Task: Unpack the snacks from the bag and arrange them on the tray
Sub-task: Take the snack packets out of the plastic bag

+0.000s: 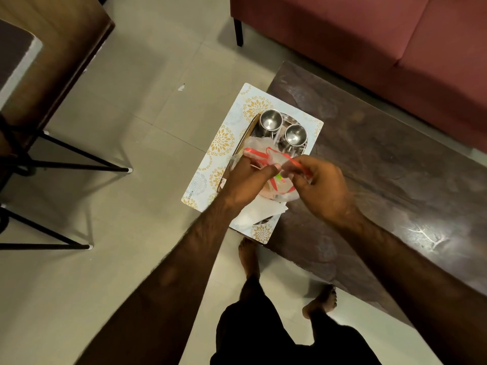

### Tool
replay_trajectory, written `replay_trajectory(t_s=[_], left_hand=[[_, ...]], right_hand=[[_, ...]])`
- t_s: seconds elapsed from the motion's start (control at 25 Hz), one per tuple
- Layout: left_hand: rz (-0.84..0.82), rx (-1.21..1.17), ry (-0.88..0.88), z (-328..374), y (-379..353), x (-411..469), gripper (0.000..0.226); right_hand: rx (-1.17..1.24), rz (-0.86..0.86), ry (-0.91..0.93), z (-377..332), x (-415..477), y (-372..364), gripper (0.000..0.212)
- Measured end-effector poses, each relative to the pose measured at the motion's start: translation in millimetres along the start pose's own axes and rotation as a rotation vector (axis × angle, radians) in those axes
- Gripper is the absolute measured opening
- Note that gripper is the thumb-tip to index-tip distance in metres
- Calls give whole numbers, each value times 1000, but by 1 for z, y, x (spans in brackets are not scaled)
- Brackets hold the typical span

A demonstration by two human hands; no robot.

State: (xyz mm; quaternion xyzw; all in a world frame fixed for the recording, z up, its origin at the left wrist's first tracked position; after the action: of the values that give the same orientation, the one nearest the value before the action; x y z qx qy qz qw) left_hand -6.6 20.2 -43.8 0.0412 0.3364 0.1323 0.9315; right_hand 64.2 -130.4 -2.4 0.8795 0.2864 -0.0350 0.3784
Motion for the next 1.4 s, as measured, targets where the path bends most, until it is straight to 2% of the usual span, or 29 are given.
replay_trajectory(t_s=[0.12, 0.28, 0.4, 0.48, 0.56, 0.6, 0.68, 0.8, 0.88, 0.96, 1.0, 1.12, 1.16, 1.24, 1.36, 1.4], left_hand=[[173, 200, 1, 0, 8, 5, 24], [375, 409, -43, 3, 18, -12, 46], [552, 677, -298, 12, 16, -26, 52], [617, 782, -477, 23, 13, -34, 42], [542, 900, -551, 30, 6, -37, 40], [468, 958, -508, 31, 3, -36, 42], [352, 969, -302, 29, 2, -30, 53], [321, 856, -43, 27, 16, -21, 76], [280, 793, -51, 27, 22, -20, 86], [195, 732, -108, 27, 17, -23, 98], [167, 704, -129, 27, 14, -24, 103], [146, 663, -142, 30, 5, -23, 111], [145, 662, -144, 30, 4, -23, 112], [135, 656, -155, 31, 2, -24, 115], [119, 676, -169, 29, 3, -29, 118], [111, 688, -168, 27, 2, -31, 119]], right_hand=[[68, 85, -53, -2, -2, 5, 25], [216, 307, -160, -2, 3, 28, 26], [158, 299, -108, -9, 3, 37, 19], [33, 263, -32, -16, 1, 39, 28], [-87, 193, 16, -20, 2, 40, 39], [-150, 142, 39, -20, 4, 39, 39], [-346, 52, 59, -20, 7, 37, 36], [-457, -5, -47, -17, 10, 37, 62], [-431, -55, -96, -16, 9, 39, 71], [-469, -113, -94, -20, 4, 42, 70], [-498, -60, -50, -28, 0, 47, 63], [-466, 255, 230, -68, -10, 56, 35], [-475, 252, 295, -80, -7, 50, 31], [-523, 49, 251, -87, 15, 25, 31], [-653, -356, -93, -59, 61, -22, 44], [-700, -436, -166, -47, 73, -33, 51]])
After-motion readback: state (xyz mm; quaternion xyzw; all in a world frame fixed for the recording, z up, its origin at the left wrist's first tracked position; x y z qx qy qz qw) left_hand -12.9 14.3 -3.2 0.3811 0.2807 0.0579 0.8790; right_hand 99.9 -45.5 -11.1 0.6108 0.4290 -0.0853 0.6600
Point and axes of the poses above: each hand's wrist, its own x-axis towards the middle knuckle, its own y-axis out of the back of the hand, z = x × y, the point moved 3 cm from there along x, towards the middle knuckle, and after that the axes turned 4 degrees about x, right-handed, at the moved point
